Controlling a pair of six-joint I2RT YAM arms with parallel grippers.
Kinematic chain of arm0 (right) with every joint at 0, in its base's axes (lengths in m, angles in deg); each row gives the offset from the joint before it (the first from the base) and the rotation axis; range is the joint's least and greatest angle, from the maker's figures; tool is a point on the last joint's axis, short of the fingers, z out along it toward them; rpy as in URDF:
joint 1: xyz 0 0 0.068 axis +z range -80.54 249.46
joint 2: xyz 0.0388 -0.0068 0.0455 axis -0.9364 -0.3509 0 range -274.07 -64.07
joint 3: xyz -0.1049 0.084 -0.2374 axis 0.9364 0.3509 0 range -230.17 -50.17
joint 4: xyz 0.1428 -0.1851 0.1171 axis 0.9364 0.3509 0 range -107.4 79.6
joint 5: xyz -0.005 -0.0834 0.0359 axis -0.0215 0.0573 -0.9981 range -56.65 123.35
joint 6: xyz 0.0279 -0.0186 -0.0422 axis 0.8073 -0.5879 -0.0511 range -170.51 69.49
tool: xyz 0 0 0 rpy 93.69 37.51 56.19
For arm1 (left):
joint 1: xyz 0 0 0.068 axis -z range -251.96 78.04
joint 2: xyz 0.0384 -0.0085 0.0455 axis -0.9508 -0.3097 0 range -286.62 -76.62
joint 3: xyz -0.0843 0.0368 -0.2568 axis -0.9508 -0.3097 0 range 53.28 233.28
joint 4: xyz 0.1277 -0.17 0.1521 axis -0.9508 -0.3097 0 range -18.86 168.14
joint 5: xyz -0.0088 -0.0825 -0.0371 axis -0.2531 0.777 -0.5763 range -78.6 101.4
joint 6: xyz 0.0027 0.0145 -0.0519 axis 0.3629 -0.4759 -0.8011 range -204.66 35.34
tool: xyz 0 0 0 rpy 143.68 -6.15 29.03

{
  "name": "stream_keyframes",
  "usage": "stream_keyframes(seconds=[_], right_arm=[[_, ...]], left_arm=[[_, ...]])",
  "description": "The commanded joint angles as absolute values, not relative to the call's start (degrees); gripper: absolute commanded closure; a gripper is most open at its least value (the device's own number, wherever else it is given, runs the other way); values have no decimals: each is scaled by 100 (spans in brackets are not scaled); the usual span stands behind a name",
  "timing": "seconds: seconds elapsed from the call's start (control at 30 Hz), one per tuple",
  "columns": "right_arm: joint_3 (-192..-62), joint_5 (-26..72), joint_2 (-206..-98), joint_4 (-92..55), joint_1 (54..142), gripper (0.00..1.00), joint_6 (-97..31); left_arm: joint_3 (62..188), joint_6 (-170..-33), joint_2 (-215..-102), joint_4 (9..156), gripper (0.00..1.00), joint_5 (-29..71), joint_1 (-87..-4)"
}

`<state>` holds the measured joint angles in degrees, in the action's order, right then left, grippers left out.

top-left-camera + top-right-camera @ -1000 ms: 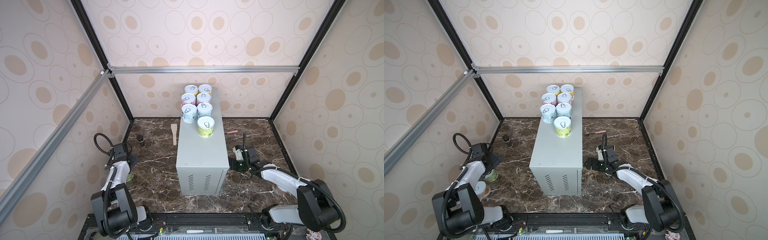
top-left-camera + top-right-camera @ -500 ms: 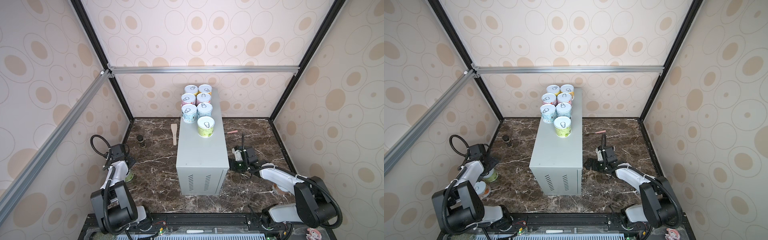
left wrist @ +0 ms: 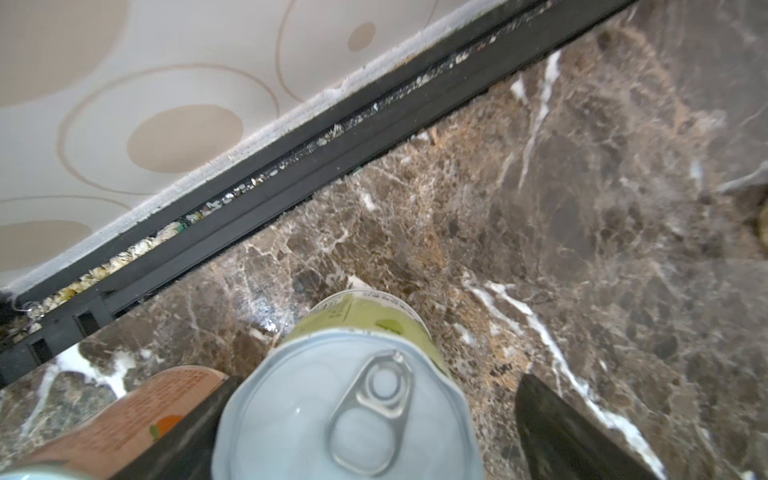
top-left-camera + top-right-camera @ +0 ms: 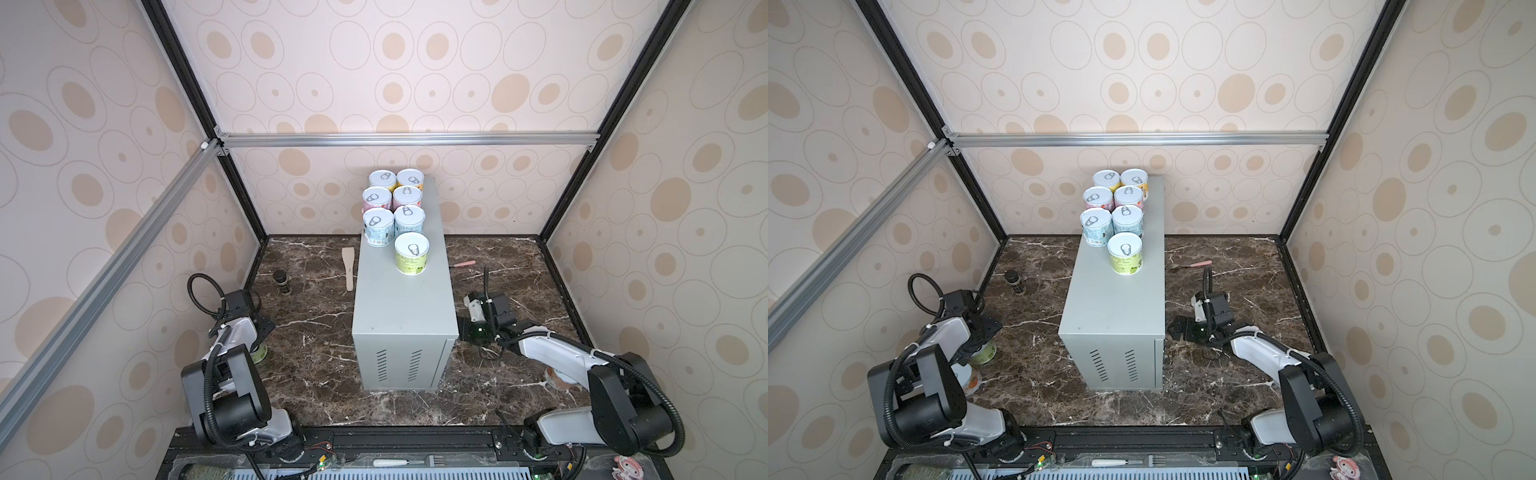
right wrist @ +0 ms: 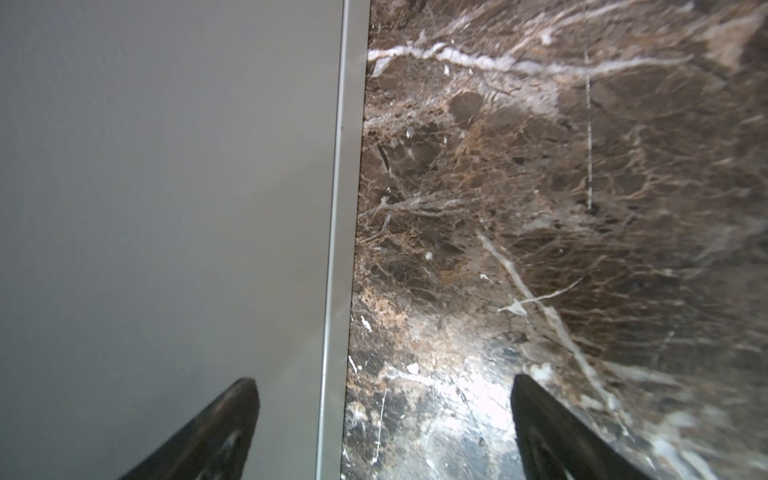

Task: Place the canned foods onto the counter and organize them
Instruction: 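Lower the left gripper onto another green-labelled floor can and close it, then lift the second green-labelled can off the floor with the left gripper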

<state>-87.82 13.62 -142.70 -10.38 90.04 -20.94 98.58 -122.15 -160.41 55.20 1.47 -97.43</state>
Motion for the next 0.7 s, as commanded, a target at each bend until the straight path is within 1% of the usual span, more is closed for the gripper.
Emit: stream_keyframes(seconds=[0.0, 0.4, 0.67], right_arm=[[-8770, 1339, -14234, -1104, 9055, 3, -2036], [-8731, 1356, -14114, -1090, 9052, 3, -2038], [-8717, 1364, -14073, -1081, 9055, 3, -2049]], left_arm=[[9901, -12299, -16205, 5536, 2, 331, -9780], [9915, -12219, -16600, 5604, 5, 617, -9794], [9918, -12170, -16620, 5635, 13, 704, -9807]])
